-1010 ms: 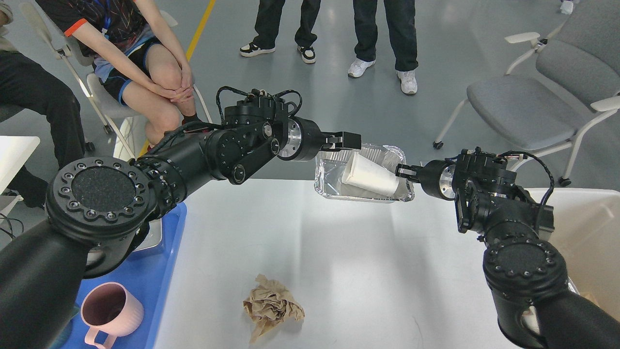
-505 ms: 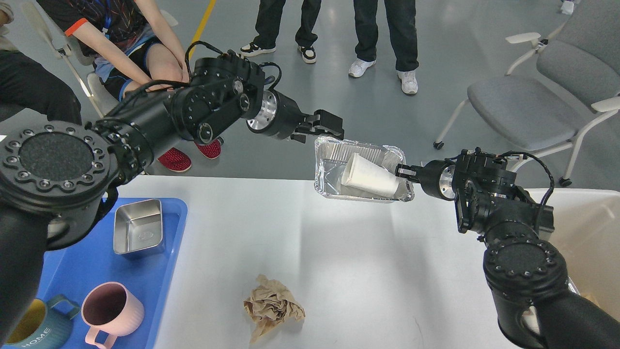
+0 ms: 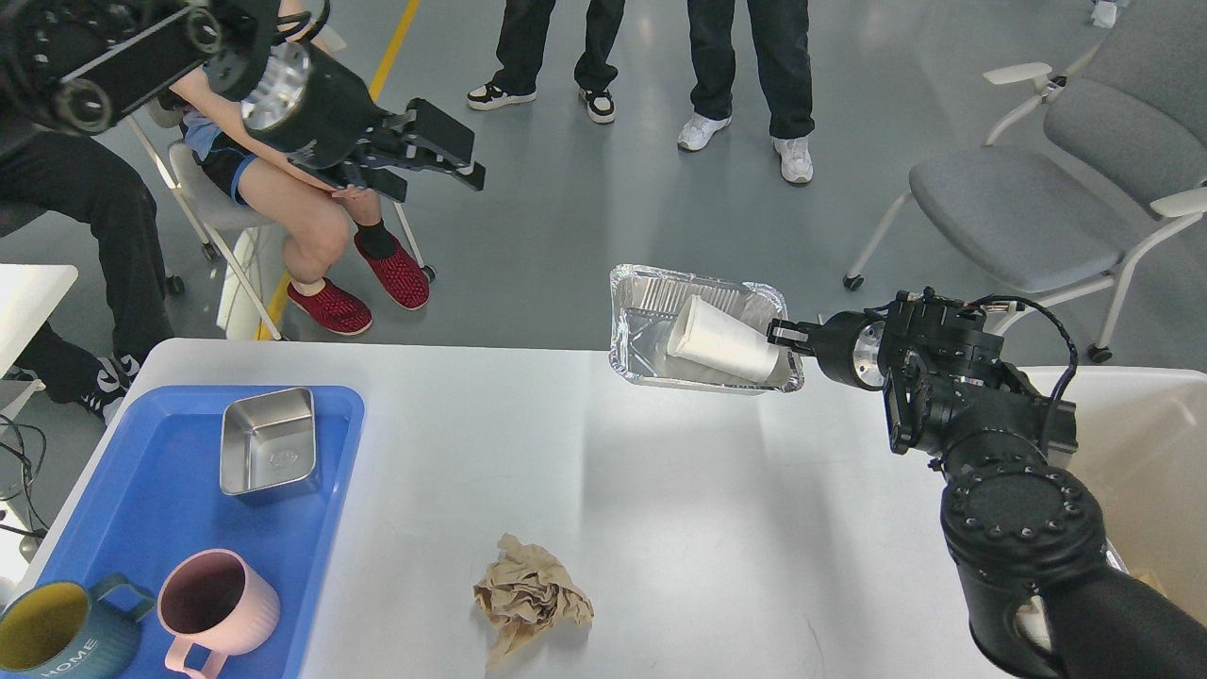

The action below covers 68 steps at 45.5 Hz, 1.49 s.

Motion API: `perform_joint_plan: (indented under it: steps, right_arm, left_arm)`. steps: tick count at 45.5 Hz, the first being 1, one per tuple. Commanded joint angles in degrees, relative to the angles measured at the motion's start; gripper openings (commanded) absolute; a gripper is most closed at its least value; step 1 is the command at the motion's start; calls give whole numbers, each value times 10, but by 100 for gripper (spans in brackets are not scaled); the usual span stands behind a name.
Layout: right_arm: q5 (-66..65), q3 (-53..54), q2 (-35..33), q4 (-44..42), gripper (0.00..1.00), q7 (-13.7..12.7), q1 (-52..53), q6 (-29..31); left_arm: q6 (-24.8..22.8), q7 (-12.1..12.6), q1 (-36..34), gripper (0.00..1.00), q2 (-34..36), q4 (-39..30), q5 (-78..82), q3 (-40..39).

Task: Tidy desktop
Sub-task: 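Lower the left gripper onto the crumpled brown paper towel and grasp it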

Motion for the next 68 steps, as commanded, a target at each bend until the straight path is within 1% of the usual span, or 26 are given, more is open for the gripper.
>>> perform_joint_plan:
  steps: [1,6,10,22,29,36,45,48,61,68]
  right_arm:
    - [0,0,1,3,0,0,0,-1]
    - [0,0,0,3,0,0,0,-1]
    - [0,0,0,3,0,0,0,-1]
    - [0,0,-1,3,0,0,-1,-5]
    - [1,0,0,3,0,0,-1,-7]
    - [1,0,0,3,0,0,-3,-8]
    - [2,0,0,17,0,-4,-3,-16]
    - [3,0,-1,18,0,-6,-4,-17]
    - [4,0,-1,23,0,-6,-4,-19]
    - [4,0,-1,22,0,-6,-4,-19]
  left_arm:
    - [0,-15,-10,97,87,-94,47,-4]
    - [0,-15,-19,96,122,-138,51,-4]
    - [0,-11,-23,97,137,-163,52,-3]
    - [0,-9,-16,96,127,-169,52,-10]
    - [0,-9,12,96,106,-184,52,-10]
    - [0,-12,32,96,72,-187,52,-10]
    - [0,-13,82,96,-4,-187,69,-9]
    - [0,-12,106,96,-43,-187,82,-7]
    - [51,-9,200,96,-148,-178,139,-2]
    - [74,-10,234,96,-160,-159,194,11]
